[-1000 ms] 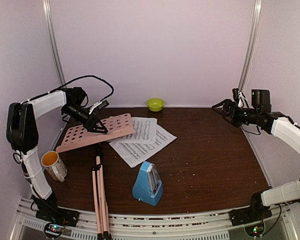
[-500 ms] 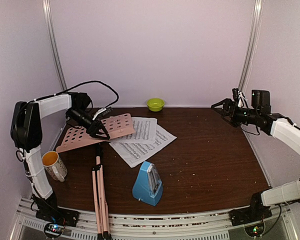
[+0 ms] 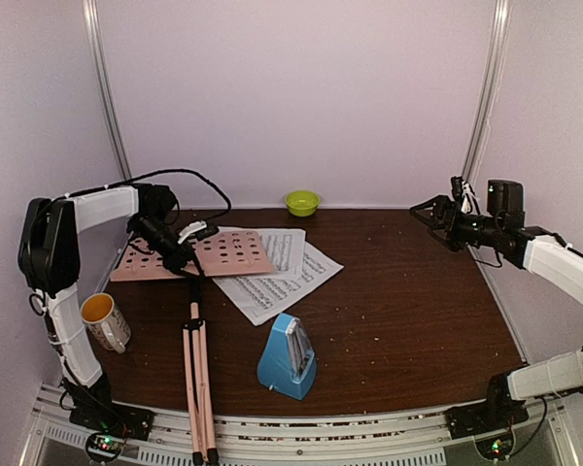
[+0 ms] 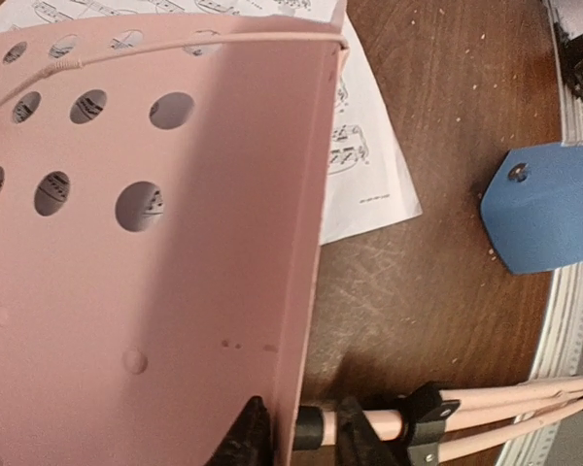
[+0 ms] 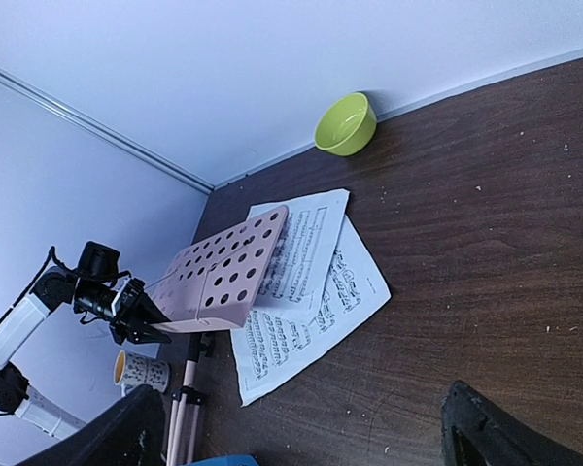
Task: Set up the instrument practice props
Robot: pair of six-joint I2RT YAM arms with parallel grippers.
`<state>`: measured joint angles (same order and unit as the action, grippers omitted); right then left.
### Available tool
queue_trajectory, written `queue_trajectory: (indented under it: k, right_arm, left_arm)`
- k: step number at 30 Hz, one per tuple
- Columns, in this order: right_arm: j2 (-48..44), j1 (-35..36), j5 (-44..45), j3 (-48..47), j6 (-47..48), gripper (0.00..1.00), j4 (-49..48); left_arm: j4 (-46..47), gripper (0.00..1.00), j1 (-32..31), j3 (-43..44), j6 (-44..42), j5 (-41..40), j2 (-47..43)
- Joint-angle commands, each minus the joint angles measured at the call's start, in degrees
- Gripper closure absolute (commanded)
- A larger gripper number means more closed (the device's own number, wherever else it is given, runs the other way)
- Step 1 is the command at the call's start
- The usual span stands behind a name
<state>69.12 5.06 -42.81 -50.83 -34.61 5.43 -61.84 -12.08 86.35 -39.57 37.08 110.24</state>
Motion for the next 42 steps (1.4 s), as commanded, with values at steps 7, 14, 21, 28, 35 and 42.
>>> queue_trajectory:
  k: [7,14,21,28,35,42]
  right_arm:
    - [0.49,-0.40,-2.19,1.07,-2.70,0.00,-5.70]
    - [-0.73,-0.29,-1.80,1.22,-3.36,0.00,-6.41]
    - [-0.81,0.78,-0.98,1.68,-4.81,0.00,-8.33]
    - [-0.94,4.02,1.76,1.33,-5.03,0.00,-9.00]
    - [-0.57,9.16,5.05,0.77,-6.49,0.00,-12.79]
    - [4.27,14.67,4.75,-3.53,-7.97,0.00,-19.99]
  left_arm:
    - [-0.03,0.96,-0.50,7.69,-1.61,-9.63,-8.98]
    - [3.95,1.00,-1.95,11.94,-1.91,-16.74,-18.27]
    - [4.89,1.00,-6.92,16.24,-6.72,-28.93,-23.03]
    - [7.76,1.00,-12.51,22.89,-14.39,-42.04,-26.39]
    - [15.64,1.00,-19.60,29.16,-21.94,-51.17,-27.11]
    - [30.61,1.00,-24.83,27.32,-28.75,-52.49,-29.10]
